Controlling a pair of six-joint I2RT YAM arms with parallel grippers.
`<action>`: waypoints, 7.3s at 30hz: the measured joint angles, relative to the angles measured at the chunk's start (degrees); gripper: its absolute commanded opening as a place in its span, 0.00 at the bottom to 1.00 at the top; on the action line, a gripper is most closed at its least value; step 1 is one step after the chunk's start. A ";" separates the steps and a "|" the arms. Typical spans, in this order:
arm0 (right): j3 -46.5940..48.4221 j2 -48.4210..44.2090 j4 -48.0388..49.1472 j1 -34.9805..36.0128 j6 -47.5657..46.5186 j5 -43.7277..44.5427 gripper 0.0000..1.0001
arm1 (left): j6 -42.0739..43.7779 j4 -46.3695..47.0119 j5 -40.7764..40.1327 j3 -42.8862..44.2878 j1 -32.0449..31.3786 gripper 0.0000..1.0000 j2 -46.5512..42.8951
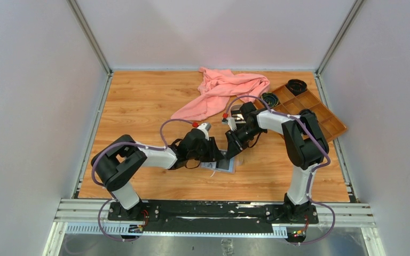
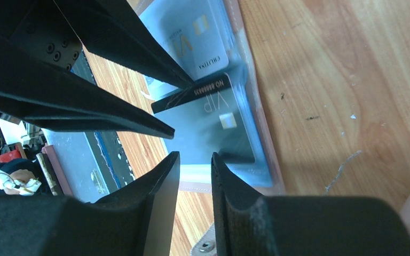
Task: Put the credit cards into the card holder
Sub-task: Insert the credit card into the card holder.
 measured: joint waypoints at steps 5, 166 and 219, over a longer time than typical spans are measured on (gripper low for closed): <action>0.00 -0.02 0.02 0.00 -0.02 -0.02 0.33 | -0.44 0.11 0.76 1.38 -0.33 0.39 1.84; -4.81 -6.80 -2.40 -9.60 -3.72 -6.97 0.33 | 8.33 -10.08 -14.36 7.06 -9.49 0.63 1.29; -4.79 -3.93 -3.02 -5.60 -4.37 -5.11 0.33 | 11.89 -11.28 -16.98 6.43 -8.31 0.00 1.84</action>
